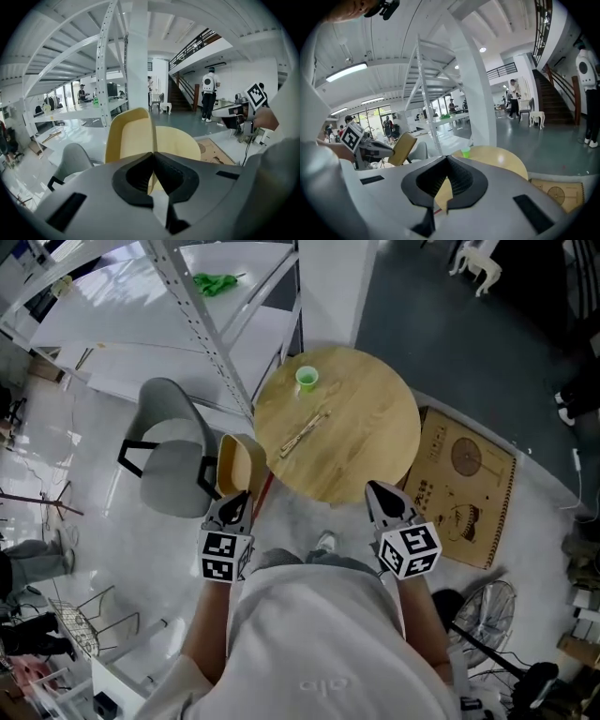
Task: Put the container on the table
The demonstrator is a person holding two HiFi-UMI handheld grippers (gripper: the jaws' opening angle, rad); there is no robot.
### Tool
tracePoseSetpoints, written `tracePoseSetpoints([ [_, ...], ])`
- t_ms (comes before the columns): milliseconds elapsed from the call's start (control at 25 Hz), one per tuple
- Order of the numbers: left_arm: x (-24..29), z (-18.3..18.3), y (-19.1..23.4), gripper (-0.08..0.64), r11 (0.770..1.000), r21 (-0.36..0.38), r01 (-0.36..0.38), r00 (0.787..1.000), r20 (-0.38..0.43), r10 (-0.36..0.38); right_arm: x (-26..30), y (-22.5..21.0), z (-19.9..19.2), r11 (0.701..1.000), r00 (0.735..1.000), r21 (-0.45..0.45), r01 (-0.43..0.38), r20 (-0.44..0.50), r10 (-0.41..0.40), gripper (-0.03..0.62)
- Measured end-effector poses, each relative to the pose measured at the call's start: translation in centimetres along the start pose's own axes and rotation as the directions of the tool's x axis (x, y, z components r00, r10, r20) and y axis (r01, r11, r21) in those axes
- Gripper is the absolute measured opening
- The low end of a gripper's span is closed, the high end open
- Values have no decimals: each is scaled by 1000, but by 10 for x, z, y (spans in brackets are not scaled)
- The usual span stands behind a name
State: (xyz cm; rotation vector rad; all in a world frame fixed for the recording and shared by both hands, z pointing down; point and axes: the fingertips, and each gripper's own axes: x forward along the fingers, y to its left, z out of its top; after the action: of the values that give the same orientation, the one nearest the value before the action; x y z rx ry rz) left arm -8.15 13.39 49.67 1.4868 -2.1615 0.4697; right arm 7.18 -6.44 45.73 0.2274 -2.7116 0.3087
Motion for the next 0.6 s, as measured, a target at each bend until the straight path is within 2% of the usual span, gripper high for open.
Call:
tracePoseSetpoints([
  [240,55,28,-1,21,999,20,40,999,-27,-39,15,-37,7,999,999,29,34,-4,-34,25],
  [600,150,55,17,21,977,106,186,980,-90,-176,55,-74,18,984,989,93,151,-21,-150,25],
])
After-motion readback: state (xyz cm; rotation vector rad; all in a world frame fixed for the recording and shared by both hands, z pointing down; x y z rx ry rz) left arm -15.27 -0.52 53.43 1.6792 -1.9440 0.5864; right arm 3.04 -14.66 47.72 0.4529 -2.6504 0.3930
